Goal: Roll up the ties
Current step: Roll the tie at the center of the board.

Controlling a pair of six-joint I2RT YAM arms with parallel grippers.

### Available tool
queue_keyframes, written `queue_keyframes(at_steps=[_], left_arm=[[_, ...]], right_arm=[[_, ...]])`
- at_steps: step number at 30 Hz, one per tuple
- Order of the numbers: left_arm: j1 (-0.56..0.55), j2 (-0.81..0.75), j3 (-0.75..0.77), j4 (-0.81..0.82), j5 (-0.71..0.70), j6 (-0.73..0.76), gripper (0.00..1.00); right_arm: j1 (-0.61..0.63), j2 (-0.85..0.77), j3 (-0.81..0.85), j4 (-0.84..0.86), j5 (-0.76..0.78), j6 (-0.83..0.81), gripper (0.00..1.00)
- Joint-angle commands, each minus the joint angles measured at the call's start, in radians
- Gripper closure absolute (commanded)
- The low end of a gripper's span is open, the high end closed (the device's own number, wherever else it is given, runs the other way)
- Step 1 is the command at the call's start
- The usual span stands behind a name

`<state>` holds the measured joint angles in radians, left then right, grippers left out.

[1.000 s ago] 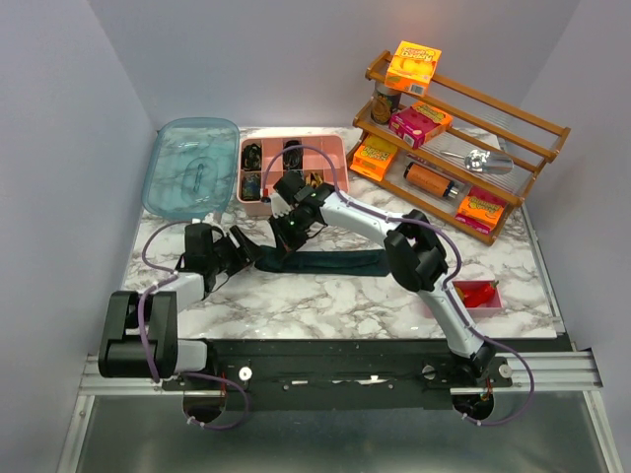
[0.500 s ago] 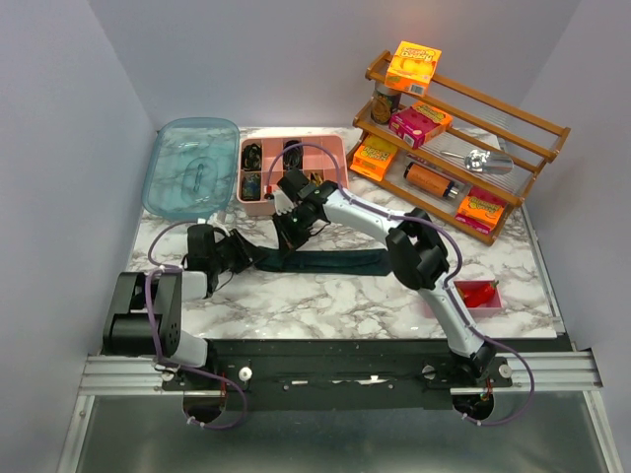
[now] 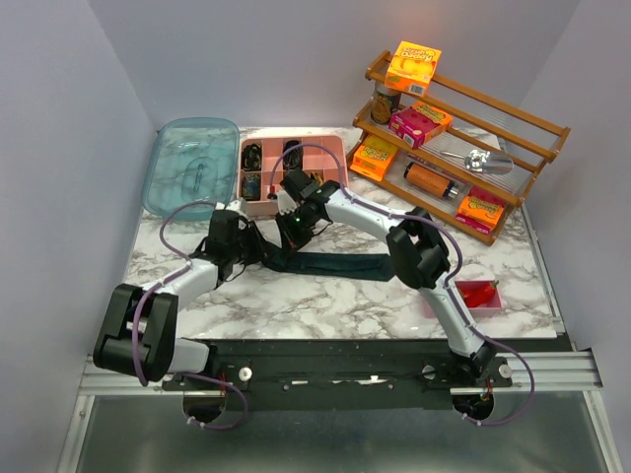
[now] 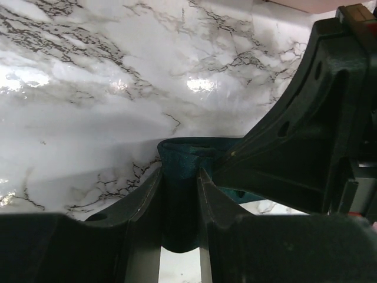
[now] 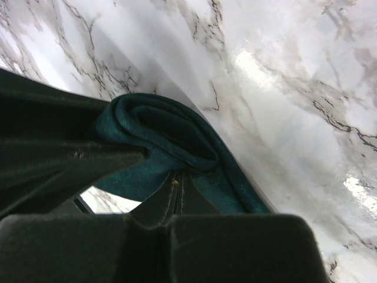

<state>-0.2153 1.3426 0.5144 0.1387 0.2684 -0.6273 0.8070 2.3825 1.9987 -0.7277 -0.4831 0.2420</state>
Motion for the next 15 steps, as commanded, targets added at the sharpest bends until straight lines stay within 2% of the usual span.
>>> queue_keyframes(at_steps=[1, 15], left_arm=[[-0.073, -0.023, 0.079, -0.168, -0.171, 0.038, 0.79], [-0.245, -0.049, 0.214, -0.312, -0.385, 0.061, 0.80]], right_arm=[[0.006, 0.007, -0.021, 0.019, -0.012, -0.007, 0.99], [0.006, -0.002, -0.032, 0.031, -0.025, 0.002, 0.99]])
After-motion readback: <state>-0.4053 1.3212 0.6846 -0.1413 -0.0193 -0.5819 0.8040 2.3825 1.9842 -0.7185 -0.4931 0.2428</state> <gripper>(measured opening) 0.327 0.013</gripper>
